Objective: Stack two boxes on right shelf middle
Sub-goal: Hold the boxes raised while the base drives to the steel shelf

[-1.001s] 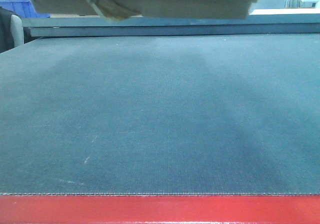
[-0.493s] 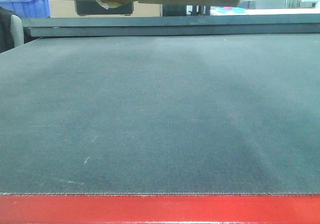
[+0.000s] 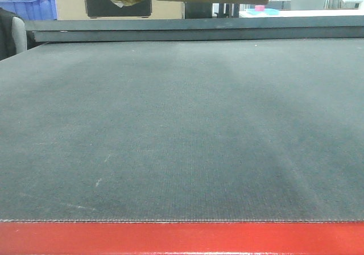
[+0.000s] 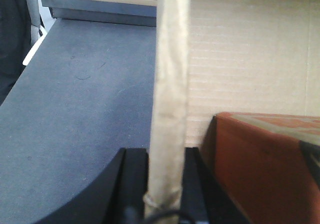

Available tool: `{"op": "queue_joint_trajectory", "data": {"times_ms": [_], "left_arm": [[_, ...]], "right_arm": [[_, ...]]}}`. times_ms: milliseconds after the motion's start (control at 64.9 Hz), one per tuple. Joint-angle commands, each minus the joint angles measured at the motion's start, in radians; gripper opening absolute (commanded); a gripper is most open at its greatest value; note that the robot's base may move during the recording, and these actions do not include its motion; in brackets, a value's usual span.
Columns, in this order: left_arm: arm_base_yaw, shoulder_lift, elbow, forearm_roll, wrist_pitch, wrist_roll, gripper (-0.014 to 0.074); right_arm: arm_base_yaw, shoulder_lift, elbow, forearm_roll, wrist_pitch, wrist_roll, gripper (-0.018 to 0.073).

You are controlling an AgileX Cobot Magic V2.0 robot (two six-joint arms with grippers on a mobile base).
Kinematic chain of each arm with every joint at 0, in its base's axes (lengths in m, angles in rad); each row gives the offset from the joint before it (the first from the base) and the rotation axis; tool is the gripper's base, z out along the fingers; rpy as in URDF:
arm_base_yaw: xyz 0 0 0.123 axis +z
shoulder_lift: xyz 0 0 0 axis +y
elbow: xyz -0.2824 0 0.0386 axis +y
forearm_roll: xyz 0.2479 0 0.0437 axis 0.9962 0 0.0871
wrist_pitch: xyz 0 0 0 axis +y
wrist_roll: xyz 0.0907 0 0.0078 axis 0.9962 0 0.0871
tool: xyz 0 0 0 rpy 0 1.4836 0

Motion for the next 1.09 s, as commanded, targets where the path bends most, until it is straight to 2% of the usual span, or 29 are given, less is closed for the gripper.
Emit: {"op": "queue_joint_trajectory", "data": {"times_ms": [0, 1078], "left_arm": [[0.002, -0.013, -0.013, 0.046, -0.026, -0.005, -0.0111], [0.002, -0.013, -0.013, 0.046, -0.033, -0.005, -0.0111]], "right_arm": [[-0.006, -0.021, -0.013, -0.038, -0.046, 0.001, -0.0155], [-0.006, -0.021, -0.013, -0.038, -0.145, 0.001, -0.0155]]}}
